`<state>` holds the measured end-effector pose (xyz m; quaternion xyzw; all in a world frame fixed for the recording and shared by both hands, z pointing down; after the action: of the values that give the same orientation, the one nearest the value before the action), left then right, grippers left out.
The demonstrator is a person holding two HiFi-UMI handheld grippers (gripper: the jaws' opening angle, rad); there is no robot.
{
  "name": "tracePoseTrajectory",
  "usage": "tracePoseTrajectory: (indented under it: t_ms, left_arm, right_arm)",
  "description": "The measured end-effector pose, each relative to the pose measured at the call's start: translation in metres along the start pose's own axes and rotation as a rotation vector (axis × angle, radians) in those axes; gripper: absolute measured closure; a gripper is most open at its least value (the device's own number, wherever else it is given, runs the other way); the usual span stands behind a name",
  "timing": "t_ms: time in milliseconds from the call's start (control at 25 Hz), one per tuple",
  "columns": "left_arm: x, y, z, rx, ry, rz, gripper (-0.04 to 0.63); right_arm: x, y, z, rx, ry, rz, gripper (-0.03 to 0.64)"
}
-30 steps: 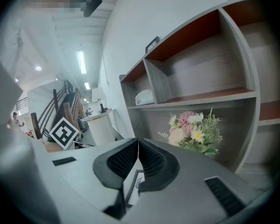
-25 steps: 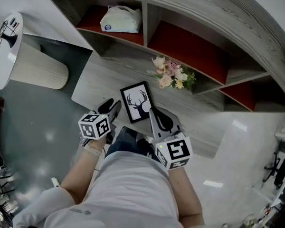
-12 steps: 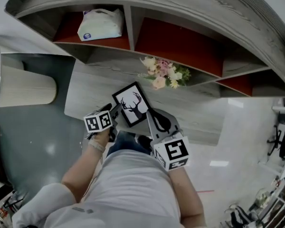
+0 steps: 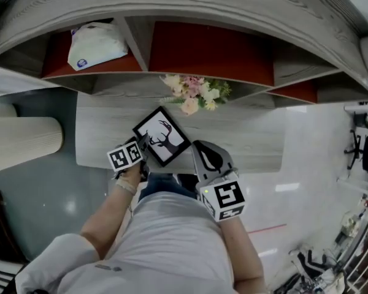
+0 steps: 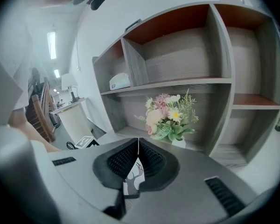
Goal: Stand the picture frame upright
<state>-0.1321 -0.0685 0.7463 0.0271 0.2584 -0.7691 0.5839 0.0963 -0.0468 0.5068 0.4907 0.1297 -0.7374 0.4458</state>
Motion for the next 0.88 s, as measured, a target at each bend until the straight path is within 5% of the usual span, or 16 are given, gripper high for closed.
tracePoseTrajectory:
  t_ms: [880]
  left_arm:
    - [-0.001, 0.008, 0.011, 0.149, -0.064, 0.081, 0.383]
  right_arm:
    - [-0.014, 0.016, -0.030, -0.137, 0.014, 0.065, 0.597]
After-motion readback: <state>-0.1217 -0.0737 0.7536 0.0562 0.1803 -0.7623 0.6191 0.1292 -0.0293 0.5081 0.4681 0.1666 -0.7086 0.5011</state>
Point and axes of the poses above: the fingertips, and each gripper's own axes: z forward along the fingers, y to its right, x out of its top, the point moved 6 cm from there along -z, backward along the fingers, and after that the axes turned 9 degrees about x, right-handed, at the moved point
